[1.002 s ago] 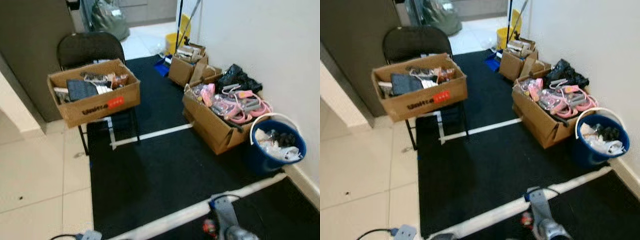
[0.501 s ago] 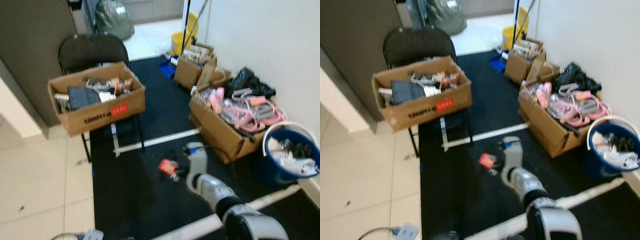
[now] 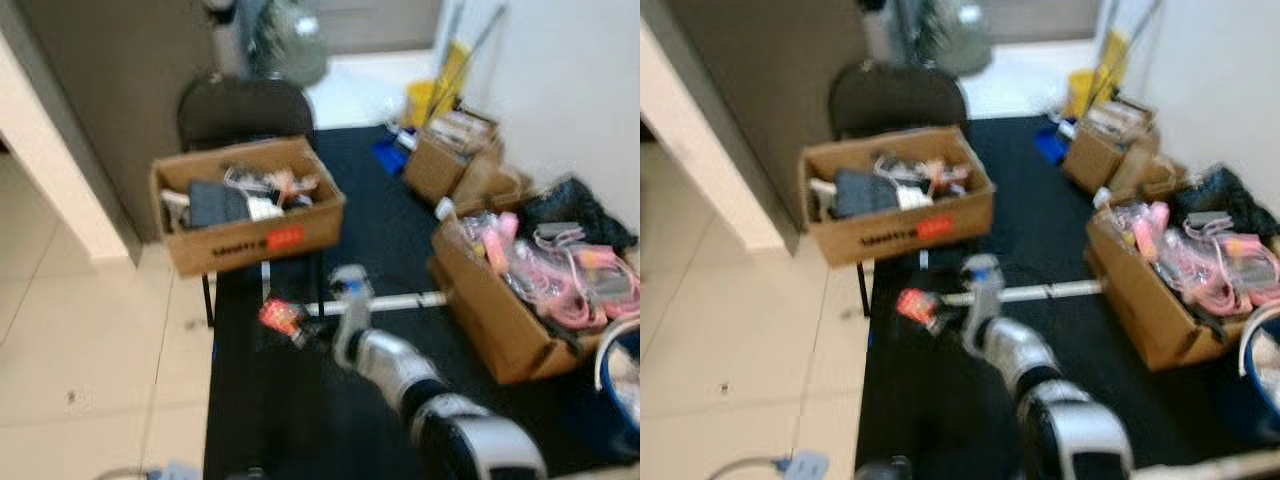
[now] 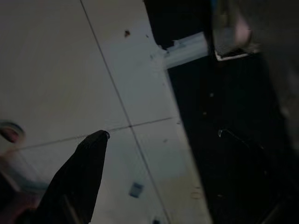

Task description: Picking trash to rubbish bin

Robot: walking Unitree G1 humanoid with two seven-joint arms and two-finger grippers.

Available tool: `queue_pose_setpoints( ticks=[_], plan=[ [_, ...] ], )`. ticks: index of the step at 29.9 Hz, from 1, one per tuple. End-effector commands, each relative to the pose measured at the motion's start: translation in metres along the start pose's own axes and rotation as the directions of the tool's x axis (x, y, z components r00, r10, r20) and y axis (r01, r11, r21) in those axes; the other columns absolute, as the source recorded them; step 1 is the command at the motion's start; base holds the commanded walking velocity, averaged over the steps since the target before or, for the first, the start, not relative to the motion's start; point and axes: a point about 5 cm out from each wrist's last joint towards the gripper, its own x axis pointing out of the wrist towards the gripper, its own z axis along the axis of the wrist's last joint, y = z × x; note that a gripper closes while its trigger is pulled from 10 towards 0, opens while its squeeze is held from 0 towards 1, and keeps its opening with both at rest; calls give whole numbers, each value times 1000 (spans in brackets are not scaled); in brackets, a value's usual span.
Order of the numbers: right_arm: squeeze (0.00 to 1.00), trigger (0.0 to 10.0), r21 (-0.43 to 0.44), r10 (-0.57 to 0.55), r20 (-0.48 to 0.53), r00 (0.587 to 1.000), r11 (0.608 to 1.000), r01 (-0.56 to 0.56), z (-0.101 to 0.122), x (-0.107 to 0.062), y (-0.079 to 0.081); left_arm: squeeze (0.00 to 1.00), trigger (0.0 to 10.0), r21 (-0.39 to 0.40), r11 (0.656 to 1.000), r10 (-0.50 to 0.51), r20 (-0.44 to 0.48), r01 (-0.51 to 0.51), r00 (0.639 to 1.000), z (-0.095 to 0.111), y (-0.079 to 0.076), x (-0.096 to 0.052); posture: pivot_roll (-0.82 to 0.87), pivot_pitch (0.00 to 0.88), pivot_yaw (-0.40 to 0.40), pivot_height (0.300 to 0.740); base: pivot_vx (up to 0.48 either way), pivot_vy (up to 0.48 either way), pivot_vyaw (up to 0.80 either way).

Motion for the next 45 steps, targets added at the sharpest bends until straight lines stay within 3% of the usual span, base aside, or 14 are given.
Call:
queue_pose_setpoints(
  ticks=[1, 18, 21, 22, 26, 30, 35, 45],
  plan=[
    [0, 10000, 21, -9, 24, 1000, 1000, 9, 2, -1, -1, 0, 10000, 11, 1000, -19, 12, 18, 1000, 3, -6, 0, 72, 41, -8, 740, 304, 0, 0],
    [0, 10000, 14, 15, 95, 995, 1000, -17, 24, 2, -1, 0, 10000, 21, 999, -25, 14, 25, 1000, 5, -7, 1, 73, 38, -21, 740, 301, 0, 0],
    [0, 10000, 48, 28, 126, 992, 998, -34, 30, 3, 1, 0, 10000, 22, 999, -25, 16, 25, 1000, 5, -7, 1, 74, 36, -21, 740, 304, 0, 0],
    [0, 10000, 109, 51, 176, 983, 992, -71, 38, 4, 3, 0, 10000, 22, 999, -24, 17, 24, 1000, 6, -7, 1, 76, 36, -20, 740, 304, 0, 0],
    [0, 10000, 149, 72, 223, 972, 983, -107, 47, 6, 5, 0, 10000, 22, 999, -24, 17, 23, 1000, 6, -7, 1, 76, 37, -20, 740, 307, 0, 0],
    [0, 10000, 79, 5, 229, 973, 997, -23, 54, 8, 4, 0, 10000, 21, 1000, -23, 20, 23, 1000, 7, -8, 1, 76, 42, -23, 740, 302, 0, 0],
    [0, 10000, 60, -83, 254, 964, 996, 70, 62, 9, 1, 0, 10000, 16, 1000, -27, 21, 27, 999, 8, -9, 1, 75, 48, -27, 740, 304, 0, 0],
    [0, 10000, 36, -131, 241, 962, 991, 126, 64, 6, -5, 0, 10000, 10, 999, -30, 19, 30, 999, 7, -13, 1, 76, 53, -33, 740, 303, 0, 0]
  ],
)
